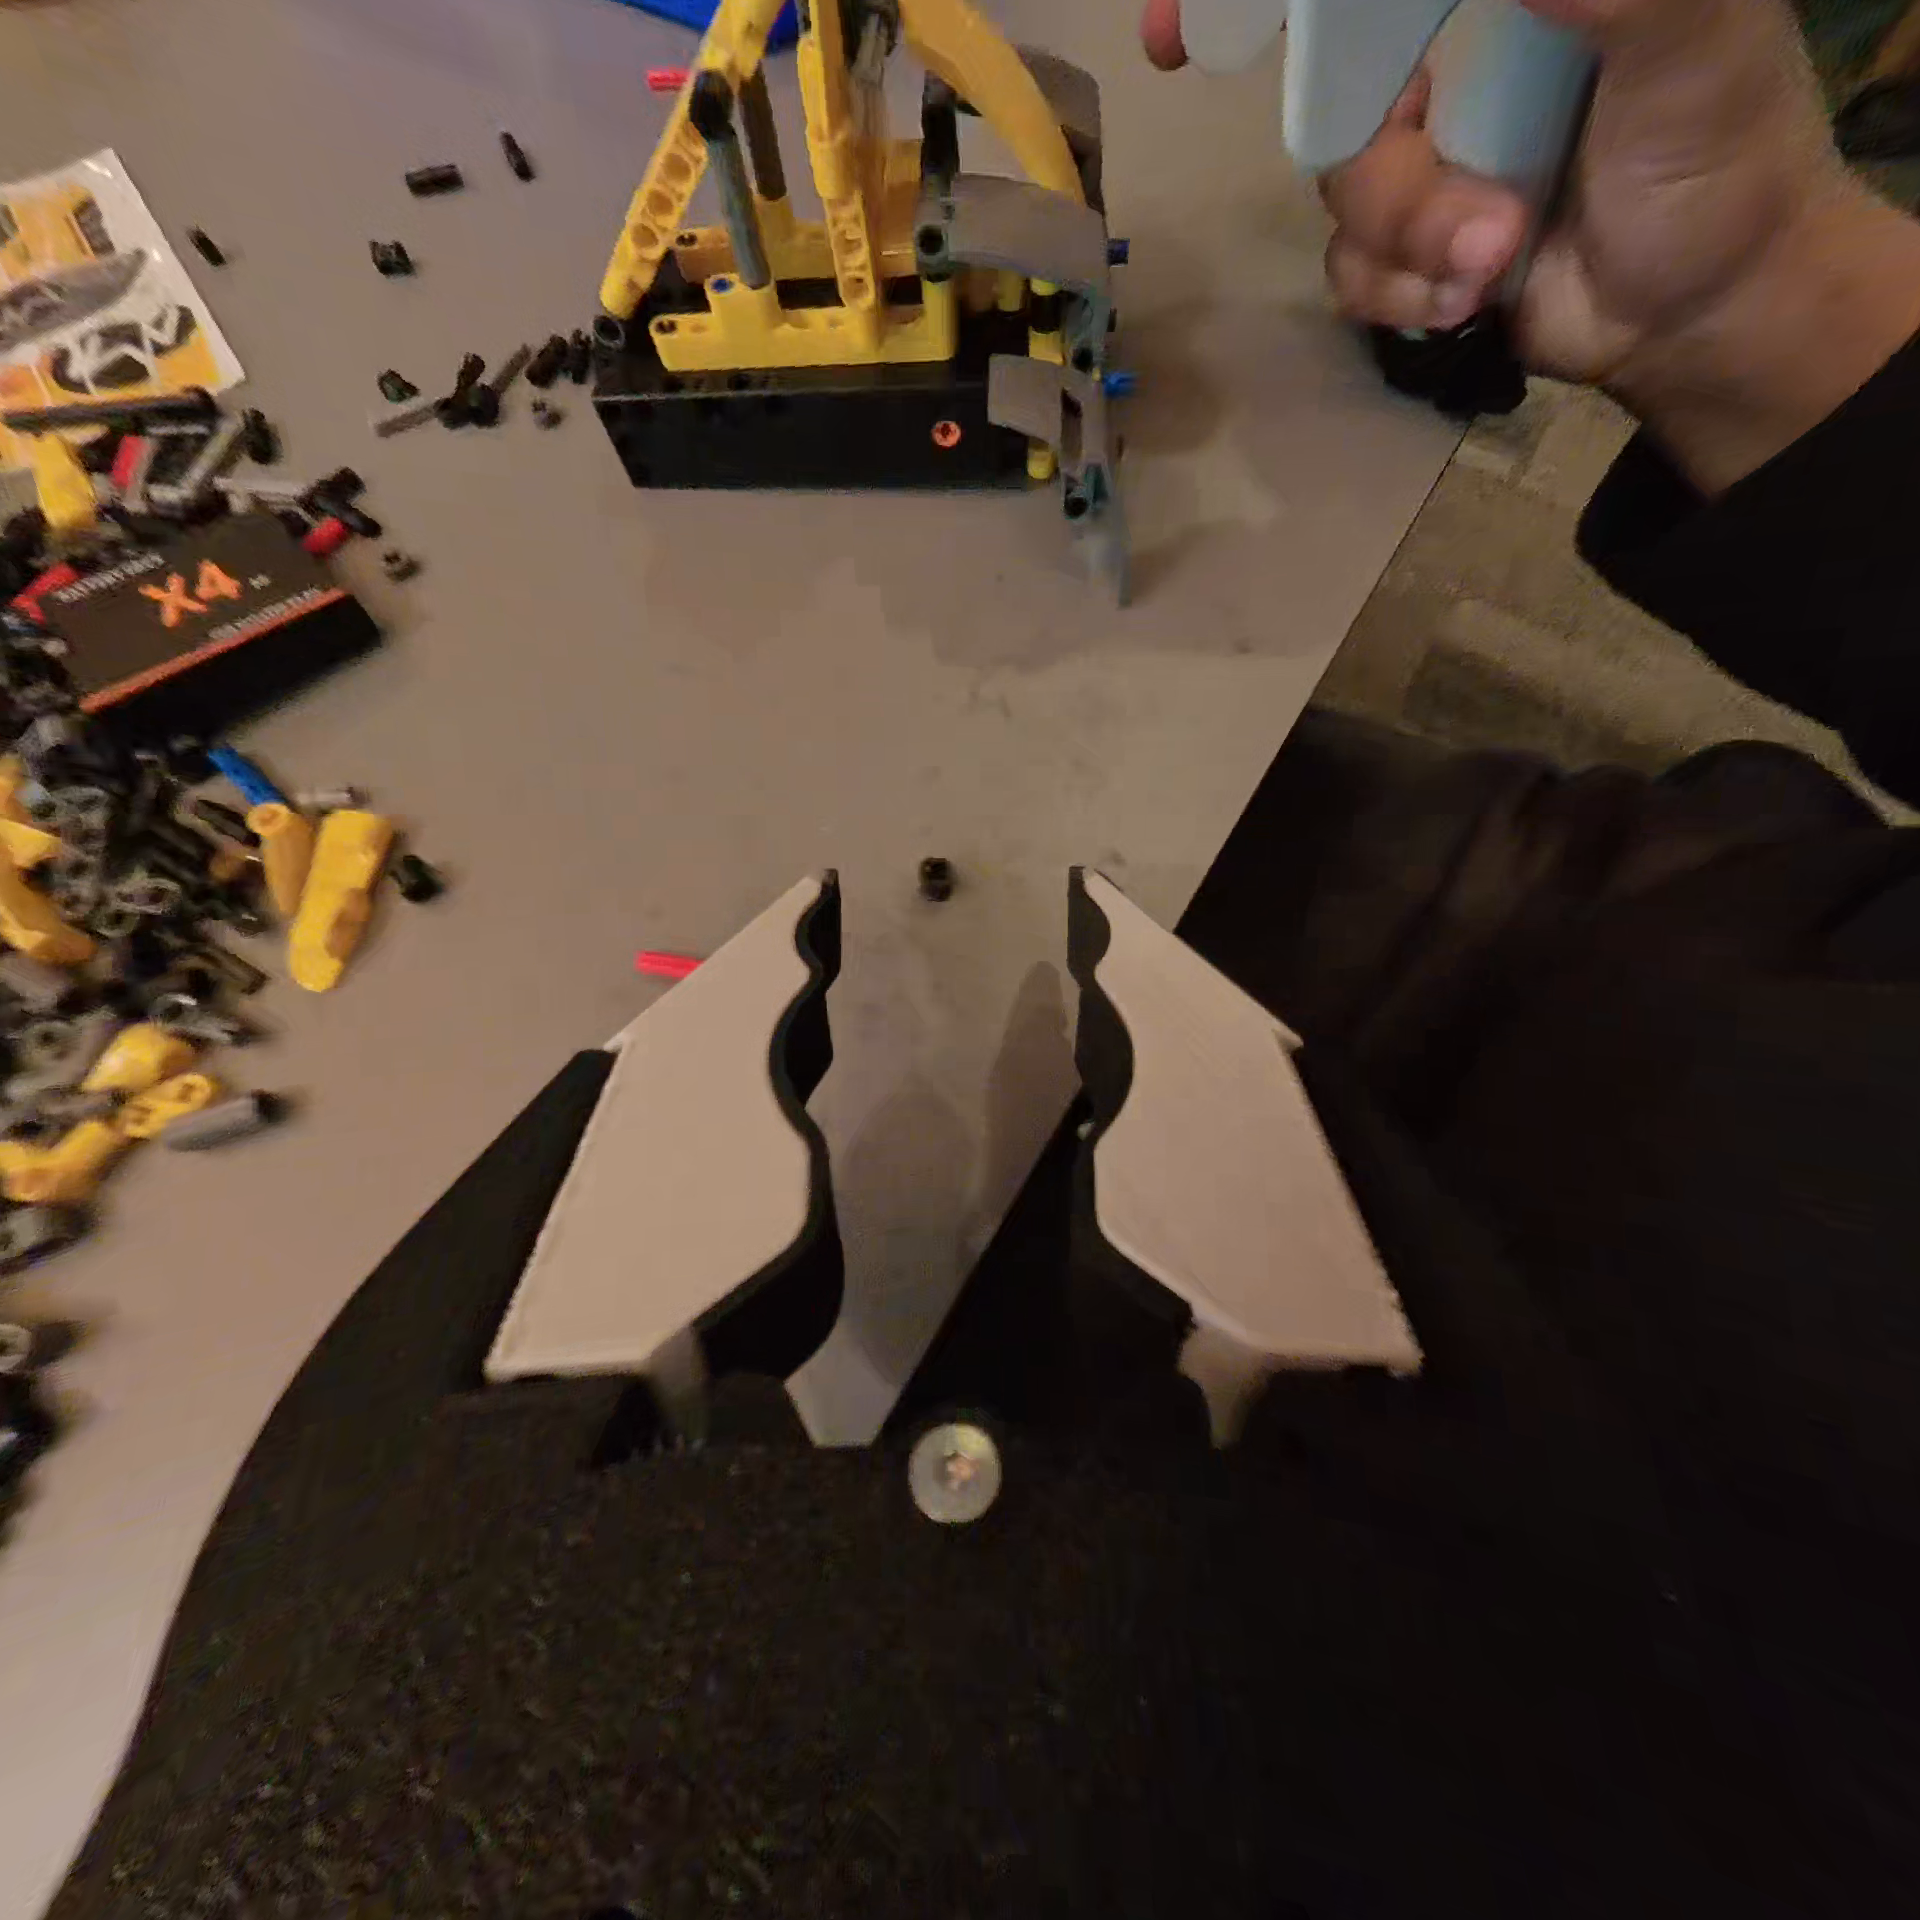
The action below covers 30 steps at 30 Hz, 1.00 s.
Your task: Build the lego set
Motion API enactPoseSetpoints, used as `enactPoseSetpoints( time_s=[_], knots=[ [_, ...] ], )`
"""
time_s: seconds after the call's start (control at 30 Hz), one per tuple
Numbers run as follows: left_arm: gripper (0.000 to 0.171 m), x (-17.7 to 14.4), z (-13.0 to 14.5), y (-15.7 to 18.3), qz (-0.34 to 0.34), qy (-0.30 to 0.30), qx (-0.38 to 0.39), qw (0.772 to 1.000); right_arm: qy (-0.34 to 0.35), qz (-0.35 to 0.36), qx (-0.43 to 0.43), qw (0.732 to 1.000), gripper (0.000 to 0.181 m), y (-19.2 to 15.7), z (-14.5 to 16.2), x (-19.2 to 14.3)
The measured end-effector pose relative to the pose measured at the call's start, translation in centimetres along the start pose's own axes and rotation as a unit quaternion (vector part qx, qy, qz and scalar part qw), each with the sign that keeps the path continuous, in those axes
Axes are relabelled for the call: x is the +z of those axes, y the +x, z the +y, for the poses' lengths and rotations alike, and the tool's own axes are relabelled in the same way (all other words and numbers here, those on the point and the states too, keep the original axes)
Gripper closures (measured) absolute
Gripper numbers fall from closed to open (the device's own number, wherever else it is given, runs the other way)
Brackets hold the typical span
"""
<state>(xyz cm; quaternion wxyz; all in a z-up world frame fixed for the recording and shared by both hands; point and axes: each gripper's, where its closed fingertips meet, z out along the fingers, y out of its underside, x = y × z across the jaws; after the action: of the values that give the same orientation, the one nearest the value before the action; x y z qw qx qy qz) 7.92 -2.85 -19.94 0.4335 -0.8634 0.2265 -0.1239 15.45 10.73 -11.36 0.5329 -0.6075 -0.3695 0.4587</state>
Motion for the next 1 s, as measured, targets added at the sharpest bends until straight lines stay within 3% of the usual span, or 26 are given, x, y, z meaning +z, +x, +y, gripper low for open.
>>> enactPoseSetpoints(
  time_s=[0.07,0.2,0.27,0.33,0.43,0.57,0.7,0.83,1.0],
  knots=[
    [0.129,0.3,0.0,1.0,0.023,0.02,-0.013,0.999,-0.003,-0.001,0.002,1.0,0.133,0.0,0.1,0.1],
    [0.131,1.3,0.3,-0.2,-0.02,0.017,-0.006,1.0,-0.006,-0.001,0.003,1.0,0.133,0.0,0.2,0.2],
    [0.14,1.7,0.4,-0.4,-0.019,0.013,-0.011,1.0,-0.008,-0.003,0.004,1.0,0.133,0.0,0.2,0.2],
    [0.163,1.7,0.2,-0.6,-0.026,0.018,-0.014,0.999,-0.009,-0.006,0.007,1.0,0.133,0.0,0.2,0.3],
    [0.166,1.5,0.1,-1.5,-0.047,0.024,-0.017,0.998,-0.008,-0.008,0.009,1.0,0.133,0.0,0.2,0.3],
    [0.166,-0.3,-1.3,-6.0,-0.115,0.046,-0.032,0.992,-0.008,-0.008,0.009,1.0,0.134,0.0,0.2,0.3],
    [0.166,-2.4,-2.8,-12.4,-0.163,0.066,-0.109,0.978,-0.007,-0.009,0.009,1.0,0.135,-0.1,0.2,0.3],
    [0.166,-3.3,-4.1,-16.3,-0.188,0.078,-0.125,0.971,-0.005,-0.009,0.009,1.0,0.136,0.0,0.2,0.3],
    [0.165,-2.1,-3.0,-18.7,-0.207,0.044,-0.111,0.971,-0.005,-0.009,0.008,1.0,0.138,-0.1,0.1,0.3]
  ],
)
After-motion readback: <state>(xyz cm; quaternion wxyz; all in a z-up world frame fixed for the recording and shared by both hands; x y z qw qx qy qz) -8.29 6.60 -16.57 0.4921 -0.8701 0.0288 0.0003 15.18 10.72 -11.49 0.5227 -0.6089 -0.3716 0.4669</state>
